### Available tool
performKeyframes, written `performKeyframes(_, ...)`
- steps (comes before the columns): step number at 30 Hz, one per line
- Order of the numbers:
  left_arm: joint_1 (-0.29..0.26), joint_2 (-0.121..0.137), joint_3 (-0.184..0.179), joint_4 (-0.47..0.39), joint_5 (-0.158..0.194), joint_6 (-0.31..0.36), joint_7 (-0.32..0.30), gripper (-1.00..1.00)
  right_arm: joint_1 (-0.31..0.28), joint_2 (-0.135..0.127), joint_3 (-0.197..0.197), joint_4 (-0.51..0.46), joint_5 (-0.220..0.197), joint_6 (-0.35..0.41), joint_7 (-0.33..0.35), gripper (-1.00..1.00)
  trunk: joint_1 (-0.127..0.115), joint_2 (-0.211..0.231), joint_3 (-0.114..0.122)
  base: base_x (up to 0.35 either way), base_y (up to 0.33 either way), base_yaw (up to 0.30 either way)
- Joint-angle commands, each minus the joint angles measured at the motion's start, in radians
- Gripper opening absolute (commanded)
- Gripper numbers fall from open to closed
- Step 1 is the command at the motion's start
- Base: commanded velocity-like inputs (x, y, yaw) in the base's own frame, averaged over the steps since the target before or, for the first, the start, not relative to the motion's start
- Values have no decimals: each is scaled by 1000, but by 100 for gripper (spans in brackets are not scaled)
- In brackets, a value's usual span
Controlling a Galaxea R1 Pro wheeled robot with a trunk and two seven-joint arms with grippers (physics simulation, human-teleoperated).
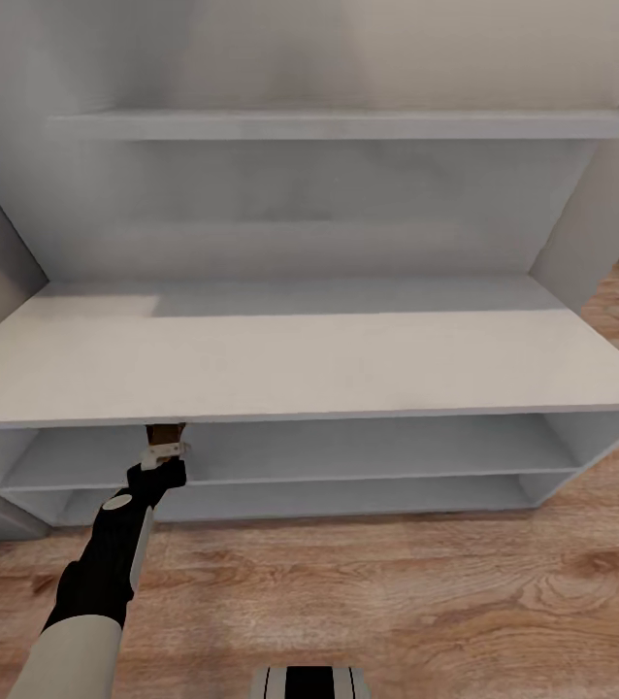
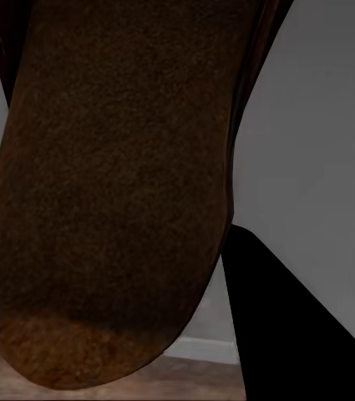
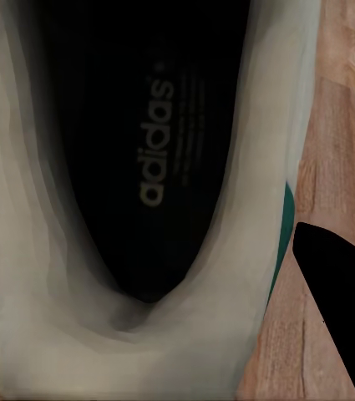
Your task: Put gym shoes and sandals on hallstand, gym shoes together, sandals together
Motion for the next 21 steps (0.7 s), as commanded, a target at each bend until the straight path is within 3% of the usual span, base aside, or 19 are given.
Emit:
performKeyframes(1,-1,-2,5,-2,-13,4,-12,-100,-1,0,-2,-1,-6,5,1,-100,0,0,-1,123,0,0)
performKeyframes(21,1,0,6,-1,-13,3,-13,-100,-1,0,-3,-1,-6,5,1,-100,0,0,-1,37,0,0)
